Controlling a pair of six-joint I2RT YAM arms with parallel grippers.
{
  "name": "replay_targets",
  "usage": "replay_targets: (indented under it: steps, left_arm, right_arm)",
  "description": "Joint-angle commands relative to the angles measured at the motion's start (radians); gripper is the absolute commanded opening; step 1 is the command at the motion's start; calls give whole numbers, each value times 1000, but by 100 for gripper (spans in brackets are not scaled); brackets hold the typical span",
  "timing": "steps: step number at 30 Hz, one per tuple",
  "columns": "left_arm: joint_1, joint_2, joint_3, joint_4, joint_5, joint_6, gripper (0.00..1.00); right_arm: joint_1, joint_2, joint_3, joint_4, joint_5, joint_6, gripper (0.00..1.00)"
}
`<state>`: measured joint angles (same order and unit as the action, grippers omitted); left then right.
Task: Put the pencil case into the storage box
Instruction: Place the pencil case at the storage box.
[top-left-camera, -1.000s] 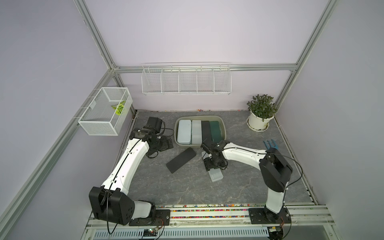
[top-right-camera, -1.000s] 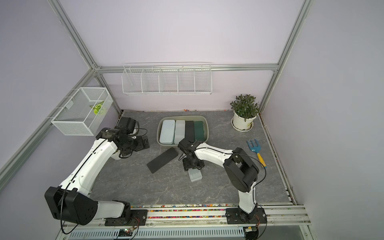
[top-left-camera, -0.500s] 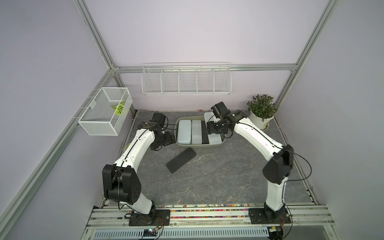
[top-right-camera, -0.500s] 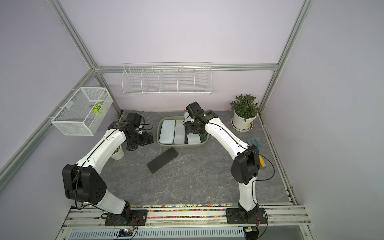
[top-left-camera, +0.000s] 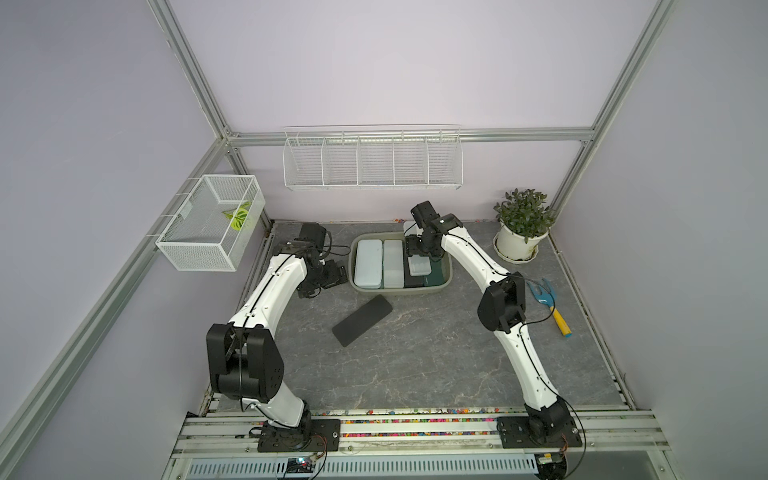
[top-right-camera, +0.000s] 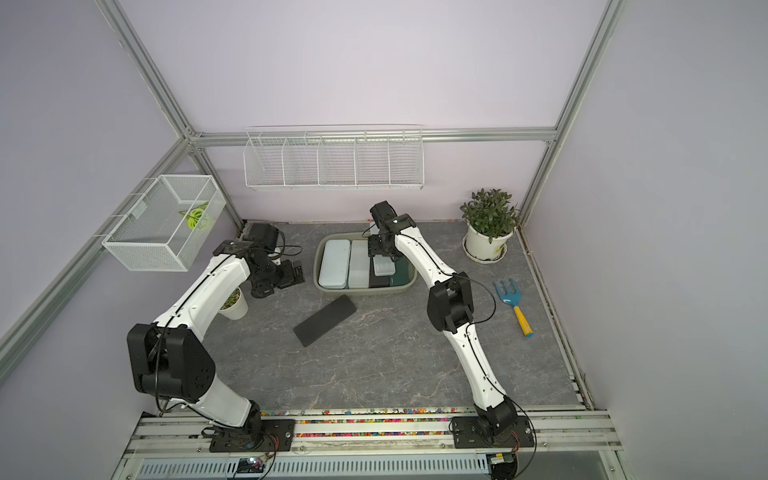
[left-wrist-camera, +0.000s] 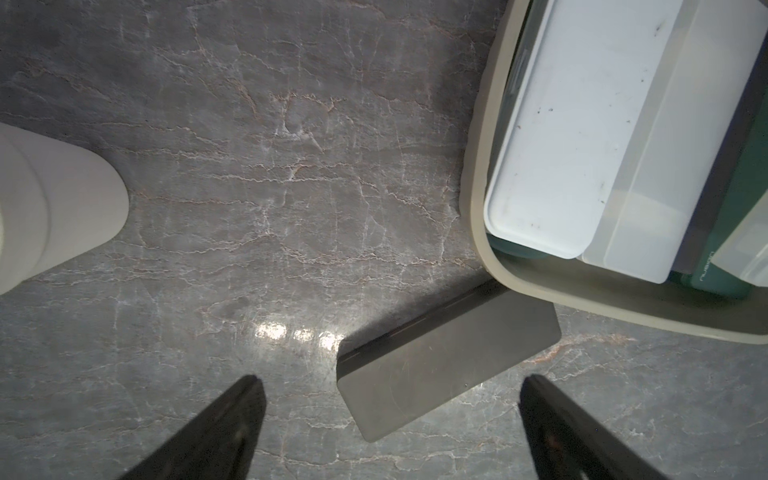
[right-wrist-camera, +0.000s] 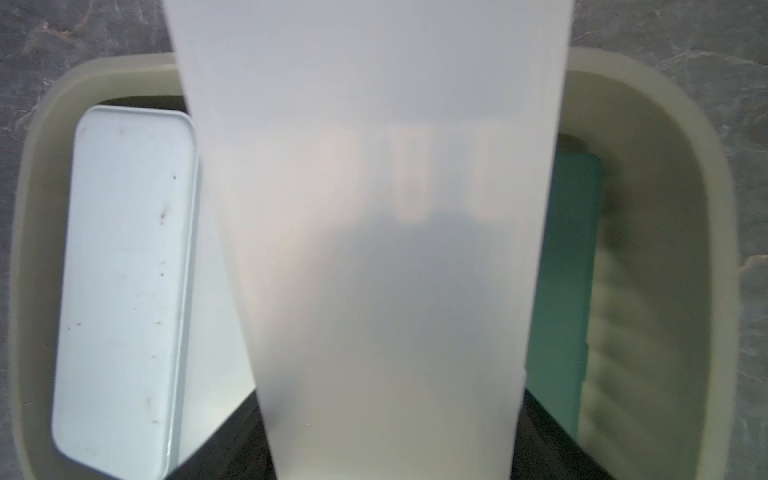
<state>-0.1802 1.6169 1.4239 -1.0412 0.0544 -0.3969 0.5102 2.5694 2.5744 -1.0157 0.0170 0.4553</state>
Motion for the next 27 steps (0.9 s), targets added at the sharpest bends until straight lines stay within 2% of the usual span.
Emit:
replay_targets:
  steps: [1, 4, 8, 9, 13, 20, 27]
  left_arm:
    - [19, 13, 39, -3, 12, 27, 100]
    - [30, 23, 45, -8, 13, 33, 100]
    - [35, 43, 61, -14, 8, 38, 100]
    - [36, 50, 67, -20, 9, 39, 100]
    - [39, 91, 112, -56, 15, 47, 100]
    - [44, 113, 124, -49, 15, 61, 100]
    - [49, 132, 102, -45, 19, 87, 100]
  right_arm:
    - [-1, 39, 34, -30, -47, -1, 58]
    - [1, 56, 30, -41, -93, 12, 67]
    - [1, 35, -15, 4, -167, 15, 93]
    - [1, 24, -33, 20, -179, 16, 97]
    - [1, -35, -127, 104, -219, 23, 98]
    - [8, -39, -135, 129, -309, 39, 98]
    - [5, -127, -189, 102, -238, 22, 98]
